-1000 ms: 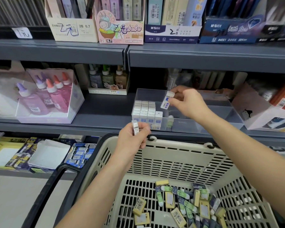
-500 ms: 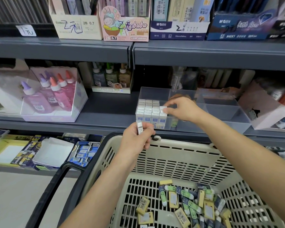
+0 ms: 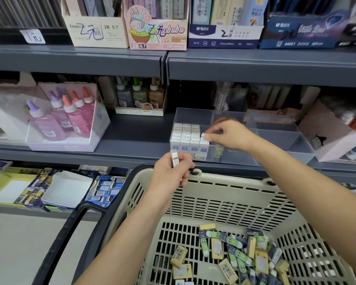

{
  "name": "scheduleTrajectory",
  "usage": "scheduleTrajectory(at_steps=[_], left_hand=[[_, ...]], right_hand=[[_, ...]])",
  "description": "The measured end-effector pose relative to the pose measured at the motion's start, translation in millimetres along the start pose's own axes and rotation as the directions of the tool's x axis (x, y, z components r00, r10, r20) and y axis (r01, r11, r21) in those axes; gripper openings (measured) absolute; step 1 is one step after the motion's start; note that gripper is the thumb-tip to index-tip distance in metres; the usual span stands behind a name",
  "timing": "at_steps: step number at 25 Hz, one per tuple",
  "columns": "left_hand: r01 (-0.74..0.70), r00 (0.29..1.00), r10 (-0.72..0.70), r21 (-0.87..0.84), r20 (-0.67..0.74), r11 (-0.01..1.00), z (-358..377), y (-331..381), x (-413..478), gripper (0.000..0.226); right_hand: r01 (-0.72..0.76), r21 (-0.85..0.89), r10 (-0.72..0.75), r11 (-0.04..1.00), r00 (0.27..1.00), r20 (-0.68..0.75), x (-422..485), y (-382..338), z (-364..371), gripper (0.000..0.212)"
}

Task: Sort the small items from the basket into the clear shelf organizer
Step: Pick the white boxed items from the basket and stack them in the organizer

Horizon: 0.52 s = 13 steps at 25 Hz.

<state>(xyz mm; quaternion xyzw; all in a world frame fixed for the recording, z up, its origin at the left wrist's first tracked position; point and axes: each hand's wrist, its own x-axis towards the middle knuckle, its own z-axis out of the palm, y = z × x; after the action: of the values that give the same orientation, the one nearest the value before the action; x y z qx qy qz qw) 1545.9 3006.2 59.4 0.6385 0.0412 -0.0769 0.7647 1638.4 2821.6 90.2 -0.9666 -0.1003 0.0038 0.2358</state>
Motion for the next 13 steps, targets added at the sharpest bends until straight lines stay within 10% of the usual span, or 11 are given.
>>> scheduleTrajectory(at_steps=[13], left_hand=[[0.013,1.0,-0.013,-0.03,0.008,0.999,-1.3,2.4,-1.2,0.006]], right_hand=[[-0.01,-0.183,0.028,0.983,0.995,0.097,7.0,-7.4,0.3,0.027]])
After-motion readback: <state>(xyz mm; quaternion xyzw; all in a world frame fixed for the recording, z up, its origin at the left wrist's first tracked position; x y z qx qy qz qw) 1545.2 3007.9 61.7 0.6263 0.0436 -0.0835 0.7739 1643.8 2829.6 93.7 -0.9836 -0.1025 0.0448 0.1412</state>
